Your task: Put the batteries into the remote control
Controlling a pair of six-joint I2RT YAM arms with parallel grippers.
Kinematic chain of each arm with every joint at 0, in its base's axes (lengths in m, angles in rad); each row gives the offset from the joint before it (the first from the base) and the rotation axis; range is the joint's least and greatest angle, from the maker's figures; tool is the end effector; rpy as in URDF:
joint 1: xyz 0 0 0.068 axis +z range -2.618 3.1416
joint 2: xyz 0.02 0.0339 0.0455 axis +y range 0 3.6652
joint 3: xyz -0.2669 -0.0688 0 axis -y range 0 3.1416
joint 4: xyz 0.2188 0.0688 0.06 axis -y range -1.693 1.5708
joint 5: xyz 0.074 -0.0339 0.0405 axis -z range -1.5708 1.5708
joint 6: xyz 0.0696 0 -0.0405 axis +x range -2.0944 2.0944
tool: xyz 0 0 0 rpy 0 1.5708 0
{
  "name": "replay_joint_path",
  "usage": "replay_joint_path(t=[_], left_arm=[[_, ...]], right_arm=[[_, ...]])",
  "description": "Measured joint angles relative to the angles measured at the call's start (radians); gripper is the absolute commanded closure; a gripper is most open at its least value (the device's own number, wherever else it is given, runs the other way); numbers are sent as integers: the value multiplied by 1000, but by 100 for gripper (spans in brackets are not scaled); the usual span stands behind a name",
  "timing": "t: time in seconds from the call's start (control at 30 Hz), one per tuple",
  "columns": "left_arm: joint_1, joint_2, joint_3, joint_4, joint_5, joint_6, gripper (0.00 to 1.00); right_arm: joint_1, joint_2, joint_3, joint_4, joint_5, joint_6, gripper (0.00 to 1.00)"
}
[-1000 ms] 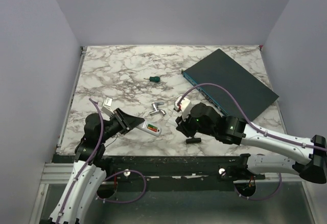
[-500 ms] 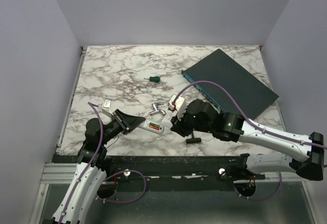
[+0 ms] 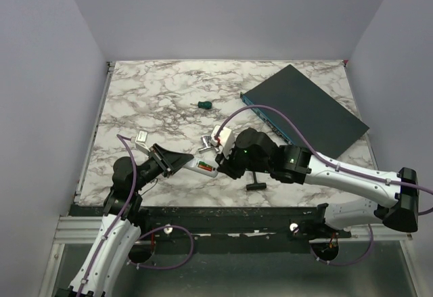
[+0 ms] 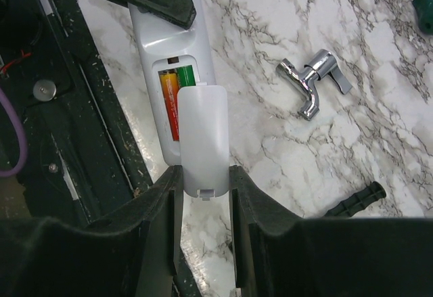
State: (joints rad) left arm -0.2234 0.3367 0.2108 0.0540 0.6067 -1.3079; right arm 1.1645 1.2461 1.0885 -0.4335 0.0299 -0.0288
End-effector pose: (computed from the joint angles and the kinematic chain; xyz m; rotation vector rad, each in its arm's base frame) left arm 0.1117 -0.0661 0.2243 -0.4902 1.8515 -1.6008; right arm 0.1124 0.2560 0.3114 -1.2373 1.8532 0.6109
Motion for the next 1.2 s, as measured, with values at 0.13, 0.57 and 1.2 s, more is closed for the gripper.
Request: replay_joint_path(t=[0.13, 0.57, 1.2], left_arm=[[0, 2, 0, 5, 6, -3, 100], [0, 16, 0, 19, 18, -10, 100], [0, 16, -9, 42, 34, -24, 100]], right_arm=[[4, 28, 24, 0, -1, -17, 74], [47, 101, 61, -3, 3, -53, 74], [53, 119, 72, -8, 40, -78, 73]])
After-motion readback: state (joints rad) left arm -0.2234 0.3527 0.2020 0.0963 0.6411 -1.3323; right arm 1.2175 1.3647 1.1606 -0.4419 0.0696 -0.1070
